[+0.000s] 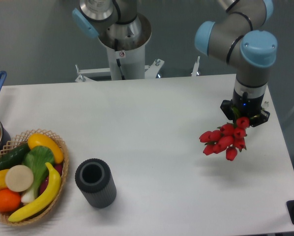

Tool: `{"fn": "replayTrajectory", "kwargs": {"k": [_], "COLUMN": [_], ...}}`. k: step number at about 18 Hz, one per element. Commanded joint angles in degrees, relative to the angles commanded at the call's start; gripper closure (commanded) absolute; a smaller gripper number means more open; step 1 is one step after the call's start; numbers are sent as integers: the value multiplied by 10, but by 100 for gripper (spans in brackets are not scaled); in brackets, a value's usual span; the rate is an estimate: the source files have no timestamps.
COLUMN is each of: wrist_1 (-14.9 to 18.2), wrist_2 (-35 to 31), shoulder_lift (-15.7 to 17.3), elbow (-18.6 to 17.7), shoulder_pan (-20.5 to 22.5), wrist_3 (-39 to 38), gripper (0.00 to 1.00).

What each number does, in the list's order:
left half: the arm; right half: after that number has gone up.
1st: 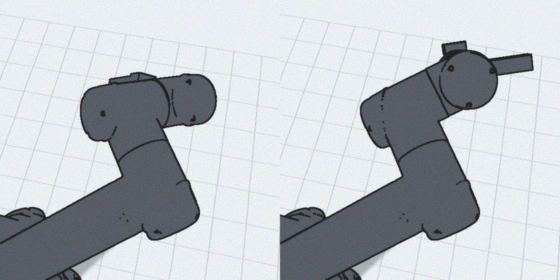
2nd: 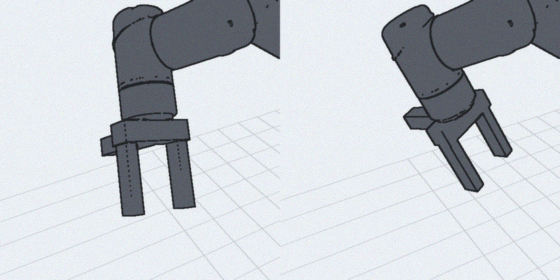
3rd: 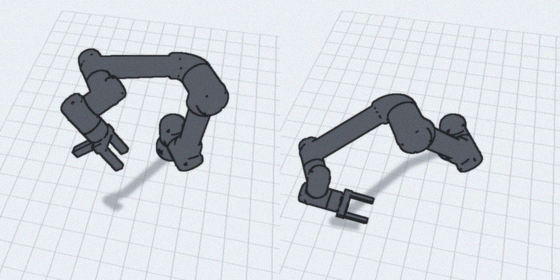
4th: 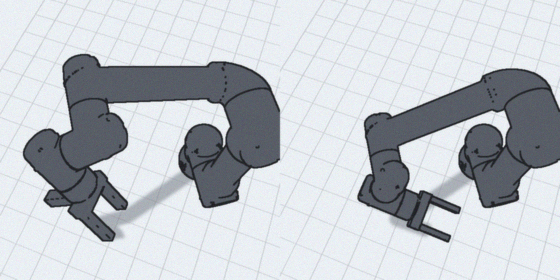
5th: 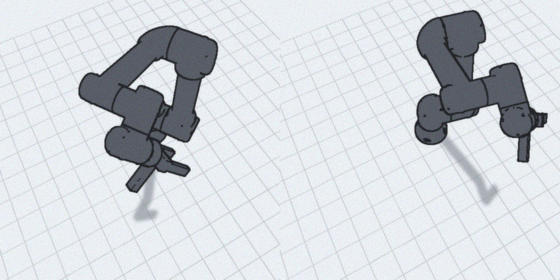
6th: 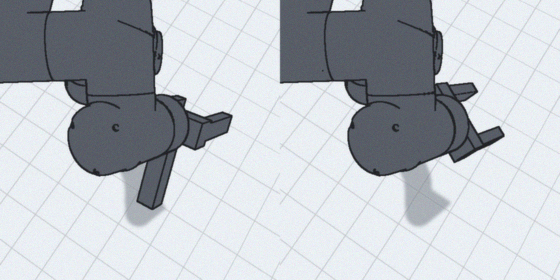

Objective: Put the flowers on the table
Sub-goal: 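Lower the gripper holding the red tulips toward the table surface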

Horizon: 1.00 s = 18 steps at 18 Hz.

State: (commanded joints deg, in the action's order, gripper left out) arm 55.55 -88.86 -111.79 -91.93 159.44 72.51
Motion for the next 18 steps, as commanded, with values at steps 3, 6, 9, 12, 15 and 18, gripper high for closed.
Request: {"fn": "replayTrajectory", "kwargs": {"k": [3, 6, 9, 12, 15, 18], "wrist_1": [1, 1, 3, 4, 9, 9], "wrist_2": [-2, -2, -2, -4, -4, -4], "shoulder_lift": [-5, -12, -35, -55, -56, -62], "elbow": [3, 4, 23, 33, 26, 23], "shoulder_pan": [-2, -5, -11, -21, -23, -27], "wrist_3": [-5, -5, -3, -4, -4, -6], "gripper": [97, 96, 92, 85, 78, 73]}}
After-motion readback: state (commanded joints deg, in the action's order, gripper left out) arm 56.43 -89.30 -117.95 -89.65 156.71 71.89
